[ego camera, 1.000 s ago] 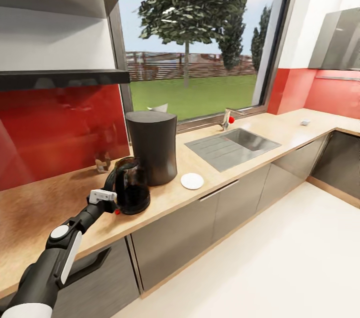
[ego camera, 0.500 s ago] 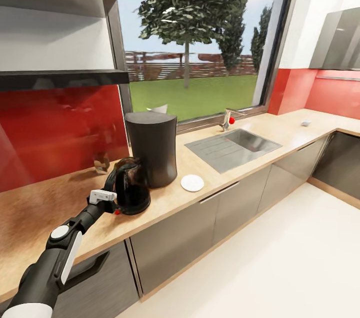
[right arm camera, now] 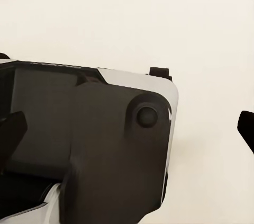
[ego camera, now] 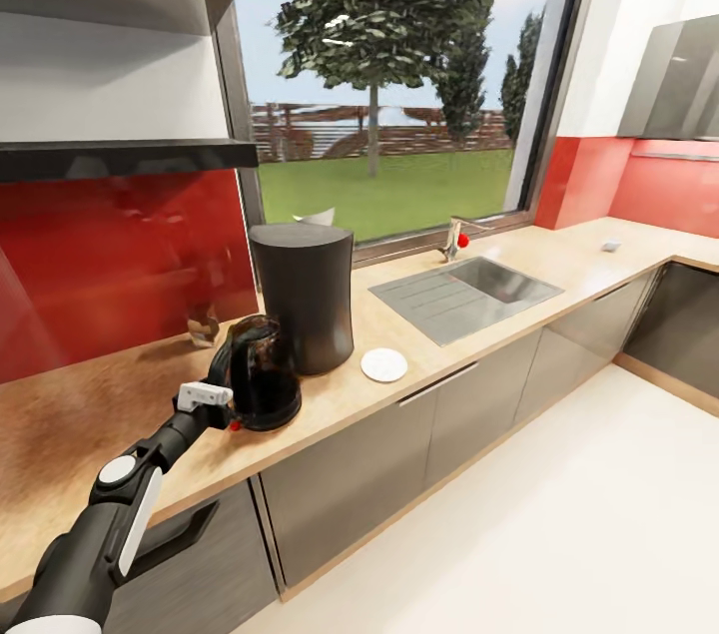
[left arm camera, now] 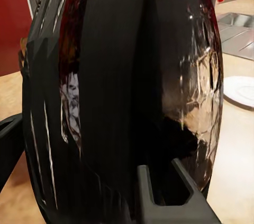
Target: Set up a coffee station on the kitchen countertop: keep the coffee maker on the countertop, move the bottle of coffee from the kitchen shelf to the counter next to the coffee maker, place a paper coffee filter on top of the coffee maker, put the saucer next to the coffee maker with the coffee cup on the saucer, and place the electric kettle next to the coffee maker.
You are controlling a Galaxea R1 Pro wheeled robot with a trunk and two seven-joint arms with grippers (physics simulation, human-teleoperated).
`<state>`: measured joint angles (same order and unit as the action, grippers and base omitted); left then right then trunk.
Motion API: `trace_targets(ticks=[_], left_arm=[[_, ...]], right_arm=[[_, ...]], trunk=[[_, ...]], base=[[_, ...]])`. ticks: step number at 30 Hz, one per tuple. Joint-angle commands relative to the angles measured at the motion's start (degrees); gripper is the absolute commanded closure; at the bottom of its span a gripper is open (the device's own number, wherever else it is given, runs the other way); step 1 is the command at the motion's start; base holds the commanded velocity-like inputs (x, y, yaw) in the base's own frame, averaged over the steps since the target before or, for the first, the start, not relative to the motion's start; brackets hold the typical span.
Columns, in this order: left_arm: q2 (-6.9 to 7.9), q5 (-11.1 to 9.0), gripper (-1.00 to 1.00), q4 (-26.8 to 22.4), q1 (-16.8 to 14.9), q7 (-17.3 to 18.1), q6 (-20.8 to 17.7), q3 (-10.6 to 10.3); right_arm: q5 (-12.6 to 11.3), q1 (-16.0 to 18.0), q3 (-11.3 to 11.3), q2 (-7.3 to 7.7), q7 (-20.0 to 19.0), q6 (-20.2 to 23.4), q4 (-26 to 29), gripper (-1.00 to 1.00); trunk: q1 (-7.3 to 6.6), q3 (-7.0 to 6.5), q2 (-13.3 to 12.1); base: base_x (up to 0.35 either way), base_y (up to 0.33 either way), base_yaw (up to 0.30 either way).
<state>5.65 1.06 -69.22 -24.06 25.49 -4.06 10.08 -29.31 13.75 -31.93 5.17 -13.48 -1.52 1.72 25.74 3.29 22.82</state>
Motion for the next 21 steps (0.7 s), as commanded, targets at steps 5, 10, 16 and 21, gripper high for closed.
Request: trace_targets(ticks=[5, 10, 16, 21], left_arm=[[-0.02, 0.7, 1.00, 4.0, 0.0, 0.4, -0.3, 0.1], [-0.02, 0.7, 1.00, 4.0, -0.1, 0.4, -0.3, 0.1], [0.01, 0.9, -1.00, 4.0, -0.1, 0.4, -0.3, 0.2], [0.05, 0.7, -1.00, 4.0, -0.1, 0.4, -0.3, 0.2]], right_arm=[[-0.6, 0.1, -0.5, 0.02, -0.2, -0.2, 0.0, -1.00], [-0.6, 0.1, -0.5, 0.02, -0.2, -0.2, 0.0, -1.00], [-0.6, 0.1, -0.5, 0.02, -0.2, -0.2, 0.0, -1.00], [-0.6, 0.1, -0.5, 0.02, -0.2, -0.2, 0.0, -1.00]], trunk=[[0.04, 0.14, 0.1], [0.04, 0.14, 0.1], [0.04, 0.14, 0.1], [0.04, 0.14, 0.1]], base=[[0.000, 0.000, 0.000], [0.000, 0.000, 0.000], [0.000, 0.000, 0.000], [0.000, 0.000, 0.000]])
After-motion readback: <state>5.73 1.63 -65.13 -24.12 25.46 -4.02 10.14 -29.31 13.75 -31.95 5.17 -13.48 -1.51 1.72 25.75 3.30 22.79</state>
